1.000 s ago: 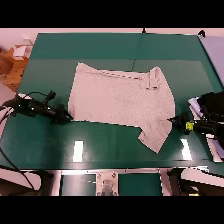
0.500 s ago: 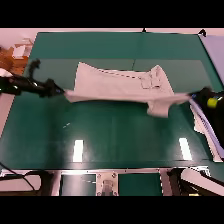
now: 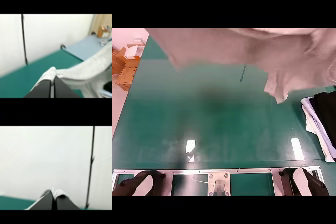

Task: Fold the shirts.

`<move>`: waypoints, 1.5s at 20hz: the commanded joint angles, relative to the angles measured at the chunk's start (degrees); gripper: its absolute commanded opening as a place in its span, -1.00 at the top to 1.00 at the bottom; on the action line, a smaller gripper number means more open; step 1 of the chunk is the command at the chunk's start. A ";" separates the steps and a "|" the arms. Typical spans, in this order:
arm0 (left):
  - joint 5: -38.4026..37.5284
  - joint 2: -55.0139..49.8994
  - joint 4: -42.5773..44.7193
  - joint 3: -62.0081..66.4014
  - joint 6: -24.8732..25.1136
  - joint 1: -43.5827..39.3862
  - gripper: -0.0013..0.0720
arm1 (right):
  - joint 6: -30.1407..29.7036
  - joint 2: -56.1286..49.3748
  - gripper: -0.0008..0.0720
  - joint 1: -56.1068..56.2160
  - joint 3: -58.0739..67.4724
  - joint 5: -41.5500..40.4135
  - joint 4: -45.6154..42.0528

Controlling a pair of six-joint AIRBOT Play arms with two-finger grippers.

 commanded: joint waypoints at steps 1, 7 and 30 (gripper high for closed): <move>3.17 4.24 7.28 8.09 -3.61 0.04 0.91 | 0.15 4.92 0.94 0.00 5.40 -6.64 -5.73; 0.94 2.03 14.45 -3.74 -7.50 0.04 0.91 | 0.35 4.68 0.94 0.13 -8.52 -4.11 -3.52; 22.12 -41.79 3.98 -29.33 6.84 -8.24 0.91 | -6.27 -55.56 0.94 22.03 -14.27 -19.54 -5.55</move>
